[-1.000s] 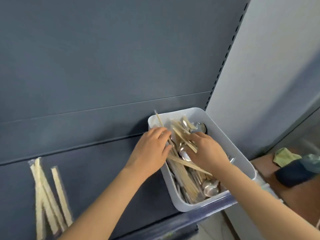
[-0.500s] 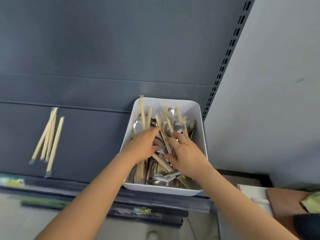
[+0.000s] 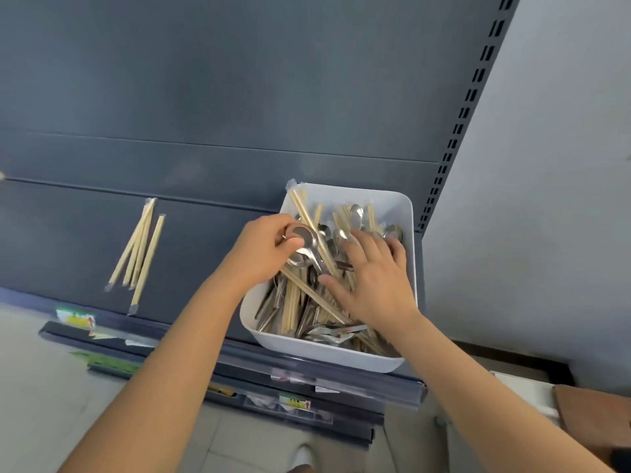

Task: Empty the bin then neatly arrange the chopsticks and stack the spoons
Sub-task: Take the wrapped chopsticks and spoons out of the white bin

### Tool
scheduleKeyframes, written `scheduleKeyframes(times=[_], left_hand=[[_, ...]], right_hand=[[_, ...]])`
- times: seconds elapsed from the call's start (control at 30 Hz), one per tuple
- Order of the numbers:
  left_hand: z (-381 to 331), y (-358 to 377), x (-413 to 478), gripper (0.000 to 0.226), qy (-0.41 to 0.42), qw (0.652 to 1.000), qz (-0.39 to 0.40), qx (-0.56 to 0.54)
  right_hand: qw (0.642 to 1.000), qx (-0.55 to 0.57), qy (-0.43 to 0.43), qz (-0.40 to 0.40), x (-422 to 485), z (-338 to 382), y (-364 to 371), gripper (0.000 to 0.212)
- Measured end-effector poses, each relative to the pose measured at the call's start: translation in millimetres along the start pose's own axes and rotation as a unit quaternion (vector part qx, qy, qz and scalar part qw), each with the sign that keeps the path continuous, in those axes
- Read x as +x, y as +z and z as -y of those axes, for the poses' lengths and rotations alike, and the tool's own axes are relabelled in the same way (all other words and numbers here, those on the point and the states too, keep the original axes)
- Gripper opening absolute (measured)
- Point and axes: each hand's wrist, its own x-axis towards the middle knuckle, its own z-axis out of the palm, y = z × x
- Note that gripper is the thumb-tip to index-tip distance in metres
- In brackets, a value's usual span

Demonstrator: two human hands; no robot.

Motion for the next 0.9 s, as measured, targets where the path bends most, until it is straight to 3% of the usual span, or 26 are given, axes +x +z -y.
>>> scheduleKeyframes(times=[0.1, 0.23, 0.3, 0.4, 0.47, 0.57, 0.63, 0.67, 0.73, 0.8, 0.9], left_hand=[[-8, -15, -6, 0.013, 0.035, 0.999, -0.018, 0.0], [-13, -22, -1, 0.012, 0.041, 0.998, -0.047, -0.024], [-12, -22, 2, 0.007, 0.031, 0.997, -0.059, -0.04], [-4, -19, 1, 0.005, 0.01, 0.989, -0.139, -0.054], [6, -15, -3, 0.006, -0.014, 0.976, -0.198, -0.092], [23, -13, -12, 0.017, -0.082, 0.933, -0.285, -0.202], [31, -14, -15, 0.015, -0.161, 0.876, -0.324, -0.318], [33, -17, -16, 0.012, -0.196, 0.842, -0.321, -0.388], [33, -20, -18, 0.012, -0.231, 0.784, -0.27, -0.509], [30, -23, -23, 0.017, -0.231, 0.769, -0.217, -0.555], [32, -23, -30, 0.025, -0.222, 0.782, -0.185, -0.552]], right_hand=[[0.997, 0.046, -0.033, -0.057, 10, 14, -8, 0.062], [0.983, 0.183, 0.003, 0.004, 22, 25, -8, 0.044], [0.983, 0.18, 0.022, -0.003, 21, 24, -6, 0.056], [0.991, 0.072, -0.004, -0.113, 19, 24, -11, 0.08], [0.983, 0.104, -0.012, -0.148, 21, 27, -14, 0.08], [0.96, 0.239, 0.056, -0.134, 26, 36, -17, 0.072], [0.91, 0.378, 0.141, -0.095, 30, 43, -20, 0.042], [0.864, 0.466, 0.186, -0.049, 33, 48, -22, 0.026], [0.746, 0.615, 0.244, 0.079, 41, 60, -24, 0.023], [0.704, 0.651, 0.248, 0.141, 50, 76, -19, 0.032], [0.664, 0.691, 0.253, 0.134, 67, 101, -10, 0.033]])
